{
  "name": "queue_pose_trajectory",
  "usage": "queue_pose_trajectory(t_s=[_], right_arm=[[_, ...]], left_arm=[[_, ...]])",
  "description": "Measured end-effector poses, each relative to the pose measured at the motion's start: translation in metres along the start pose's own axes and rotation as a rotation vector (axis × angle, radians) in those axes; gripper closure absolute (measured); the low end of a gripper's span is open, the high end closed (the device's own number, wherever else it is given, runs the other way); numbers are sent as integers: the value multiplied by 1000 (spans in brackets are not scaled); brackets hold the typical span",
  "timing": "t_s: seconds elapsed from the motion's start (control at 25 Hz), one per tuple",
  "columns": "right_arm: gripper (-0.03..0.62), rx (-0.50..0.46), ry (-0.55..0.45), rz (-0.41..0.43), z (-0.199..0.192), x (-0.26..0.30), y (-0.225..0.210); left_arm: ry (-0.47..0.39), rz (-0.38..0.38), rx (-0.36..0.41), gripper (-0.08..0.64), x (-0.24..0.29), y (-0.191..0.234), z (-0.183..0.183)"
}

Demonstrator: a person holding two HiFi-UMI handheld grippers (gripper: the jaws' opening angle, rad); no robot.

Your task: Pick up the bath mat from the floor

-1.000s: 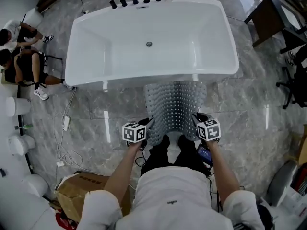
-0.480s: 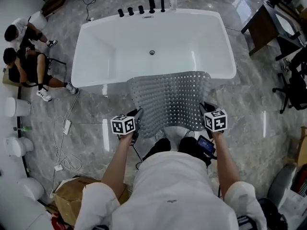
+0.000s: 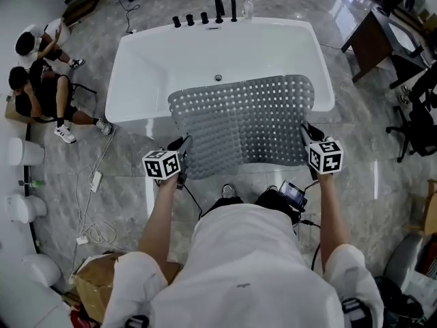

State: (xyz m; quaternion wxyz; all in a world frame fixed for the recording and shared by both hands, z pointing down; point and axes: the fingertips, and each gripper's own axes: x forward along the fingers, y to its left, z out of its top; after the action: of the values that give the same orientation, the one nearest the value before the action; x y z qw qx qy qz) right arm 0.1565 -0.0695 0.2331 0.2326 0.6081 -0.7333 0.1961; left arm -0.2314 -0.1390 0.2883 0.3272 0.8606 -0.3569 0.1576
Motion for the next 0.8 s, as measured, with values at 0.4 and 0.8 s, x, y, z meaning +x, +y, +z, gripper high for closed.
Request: queue_pose_trajectory(t_s=[0.4,0.8], right_arm=[[538,-107,-196,-68,87,-62,-16],[538,-125,-418,-177,166,-131,-32]], left_arm=[[-180,-31,136,509,-35,-33,83],[-350,5,229,509,-89,-36,166]])
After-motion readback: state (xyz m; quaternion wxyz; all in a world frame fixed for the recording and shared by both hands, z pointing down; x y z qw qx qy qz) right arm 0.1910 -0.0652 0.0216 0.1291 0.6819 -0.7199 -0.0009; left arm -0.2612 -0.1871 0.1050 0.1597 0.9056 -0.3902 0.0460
